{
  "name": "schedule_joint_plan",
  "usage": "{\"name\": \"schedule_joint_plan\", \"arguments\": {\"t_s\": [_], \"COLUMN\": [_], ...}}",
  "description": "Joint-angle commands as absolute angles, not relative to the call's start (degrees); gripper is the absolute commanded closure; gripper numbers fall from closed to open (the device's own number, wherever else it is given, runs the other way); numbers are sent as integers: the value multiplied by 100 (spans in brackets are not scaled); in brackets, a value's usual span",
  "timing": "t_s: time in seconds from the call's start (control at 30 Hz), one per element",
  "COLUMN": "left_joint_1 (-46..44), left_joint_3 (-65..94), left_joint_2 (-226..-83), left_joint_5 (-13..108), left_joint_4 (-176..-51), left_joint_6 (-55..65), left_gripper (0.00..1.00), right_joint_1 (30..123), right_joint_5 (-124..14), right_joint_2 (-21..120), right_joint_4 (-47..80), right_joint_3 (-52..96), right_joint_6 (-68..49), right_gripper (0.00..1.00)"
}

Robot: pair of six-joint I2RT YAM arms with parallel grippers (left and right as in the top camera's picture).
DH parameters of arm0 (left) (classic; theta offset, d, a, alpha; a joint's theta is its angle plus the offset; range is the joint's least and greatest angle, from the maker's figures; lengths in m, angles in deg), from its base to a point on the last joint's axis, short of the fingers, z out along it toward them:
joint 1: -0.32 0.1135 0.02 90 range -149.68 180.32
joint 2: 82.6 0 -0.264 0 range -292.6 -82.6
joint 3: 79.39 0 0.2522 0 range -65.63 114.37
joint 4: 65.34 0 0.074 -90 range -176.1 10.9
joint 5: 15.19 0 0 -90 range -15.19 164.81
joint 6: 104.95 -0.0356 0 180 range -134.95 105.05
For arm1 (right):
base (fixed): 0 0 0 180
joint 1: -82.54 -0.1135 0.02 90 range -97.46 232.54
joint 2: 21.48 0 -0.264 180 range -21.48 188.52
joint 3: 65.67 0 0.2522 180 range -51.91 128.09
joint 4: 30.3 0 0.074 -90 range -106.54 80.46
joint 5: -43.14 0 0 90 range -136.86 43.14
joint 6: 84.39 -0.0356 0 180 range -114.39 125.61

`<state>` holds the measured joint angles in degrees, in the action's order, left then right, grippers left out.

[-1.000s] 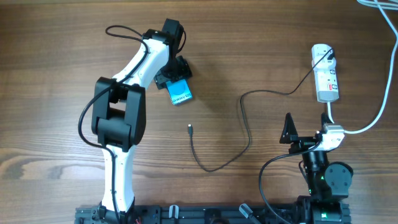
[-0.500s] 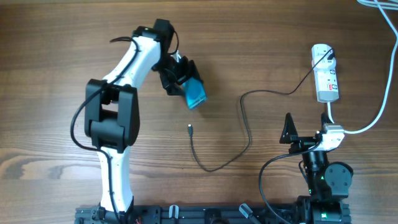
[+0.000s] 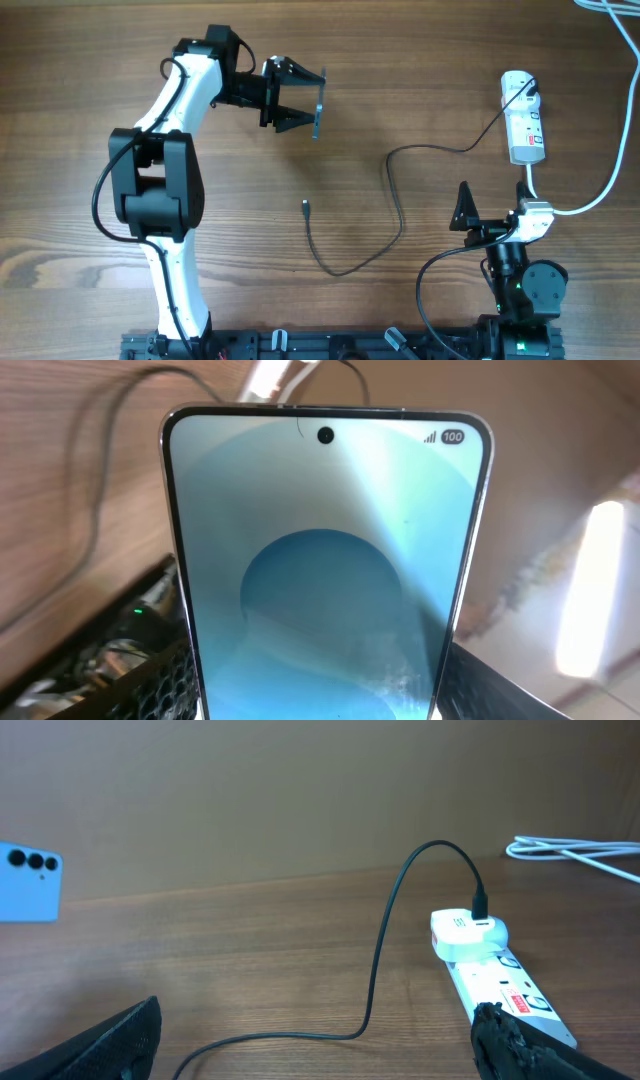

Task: Plug charger to phone and switch on socket
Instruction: 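Lift the phone with the left gripper and tilt it upright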

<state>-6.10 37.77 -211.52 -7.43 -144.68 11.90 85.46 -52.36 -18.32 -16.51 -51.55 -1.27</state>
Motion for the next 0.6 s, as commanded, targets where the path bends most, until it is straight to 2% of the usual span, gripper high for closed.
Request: {"name": "schedule_joint_plan", "arguments": {"t_s": [0.0, 0.33, 0.47, 0.57], "left_joint_1": [-483, -396, -396, -396], "left_joint_3": [3750, 3750, 3750, 3750], "left_joint_2": [-20868, -20868, -20868, -20868], "left_joint_5": [-1553, -1553, -1553, -1553], "left_joint_4": [-14475, -14479, -14617, -14643], "left_joint_6": [1229, 2311, 2348, 2348], "left_gripper": [27, 29, 28, 28], "right_joint_1": [8535, 8535, 8535, 8535], "right_joint_5": [-5157, -5157, -5205, -5487], "right_joint_2": [-1841, -1841, -1841, -1841], "right_joint_4": [-1669, -1669, -1673, -1708], "right_joint_3": [-5162, -5162, -5162, -5160], "right_joint_6": [-203, -203, -271, -1899], "right_gripper": [0, 0, 0, 0]}}
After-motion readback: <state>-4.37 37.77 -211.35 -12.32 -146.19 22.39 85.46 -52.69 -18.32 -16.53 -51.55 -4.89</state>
